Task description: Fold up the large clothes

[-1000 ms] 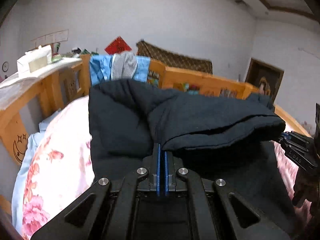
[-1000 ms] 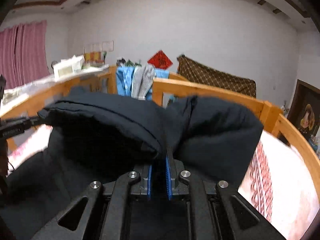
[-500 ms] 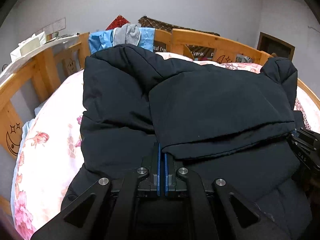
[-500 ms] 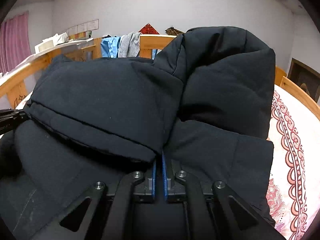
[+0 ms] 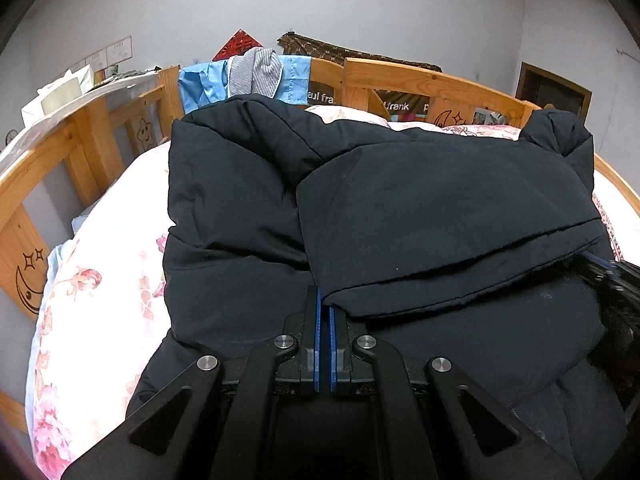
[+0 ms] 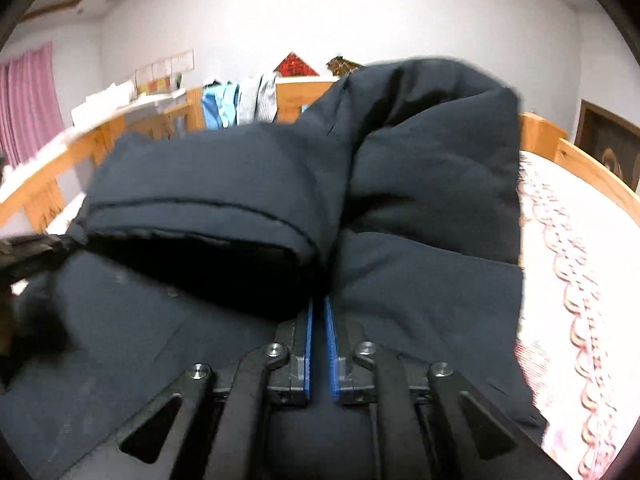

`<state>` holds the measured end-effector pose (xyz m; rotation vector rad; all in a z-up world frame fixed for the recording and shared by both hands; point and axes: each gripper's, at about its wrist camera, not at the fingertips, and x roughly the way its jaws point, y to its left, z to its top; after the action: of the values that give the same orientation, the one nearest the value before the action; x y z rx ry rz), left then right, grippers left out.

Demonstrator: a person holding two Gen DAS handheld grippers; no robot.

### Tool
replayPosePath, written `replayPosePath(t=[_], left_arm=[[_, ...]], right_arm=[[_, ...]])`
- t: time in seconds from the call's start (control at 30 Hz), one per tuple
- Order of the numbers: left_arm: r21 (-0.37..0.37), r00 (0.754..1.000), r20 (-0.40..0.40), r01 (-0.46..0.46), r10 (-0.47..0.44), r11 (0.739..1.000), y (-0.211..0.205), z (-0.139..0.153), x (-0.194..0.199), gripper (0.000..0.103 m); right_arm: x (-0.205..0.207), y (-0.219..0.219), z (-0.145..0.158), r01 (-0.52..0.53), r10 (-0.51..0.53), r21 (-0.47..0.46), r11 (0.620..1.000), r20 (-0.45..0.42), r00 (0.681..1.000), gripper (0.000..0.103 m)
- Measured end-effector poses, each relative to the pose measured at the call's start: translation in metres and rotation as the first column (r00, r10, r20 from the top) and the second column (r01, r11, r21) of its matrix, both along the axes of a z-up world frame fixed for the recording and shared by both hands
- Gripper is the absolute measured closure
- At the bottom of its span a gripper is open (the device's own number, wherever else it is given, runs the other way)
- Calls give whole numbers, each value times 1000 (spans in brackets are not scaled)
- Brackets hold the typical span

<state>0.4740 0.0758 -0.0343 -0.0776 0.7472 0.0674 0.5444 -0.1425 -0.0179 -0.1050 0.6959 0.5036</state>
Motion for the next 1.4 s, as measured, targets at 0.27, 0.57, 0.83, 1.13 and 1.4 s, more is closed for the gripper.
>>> replayPosePath(t=[0.27, 0.57, 0.83, 1.13, 1.4], left_arm=[[-27, 999, -14, 31, -31, 999, 9, 5, 6, 101], [4, 999, -42, -3, 3, 1000, 8, 14, 3, 100], [-208, 985, 166, -7, 43, 978, 28, 54, -29, 46], [-111, 999, -23, 44, -47, 993, 2, 35, 59, 45], [-51, 999, -20, 42, -43, 998, 1, -9, 80, 43]], right_arm=[[-14, -1, 77, 10, -32, 117, 993, 182, 983, 31], [52, 73, 24, -24, 29, -90, 996, 53, 998, 70], [42, 50, -19, -49, 49, -2, 999, 96, 994, 70], [41, 36, -9, -45, 43, 20, 999, 94, 995, 70], [71, 54, -18, -91, 107, -147, 985, 106, 989, 67]])
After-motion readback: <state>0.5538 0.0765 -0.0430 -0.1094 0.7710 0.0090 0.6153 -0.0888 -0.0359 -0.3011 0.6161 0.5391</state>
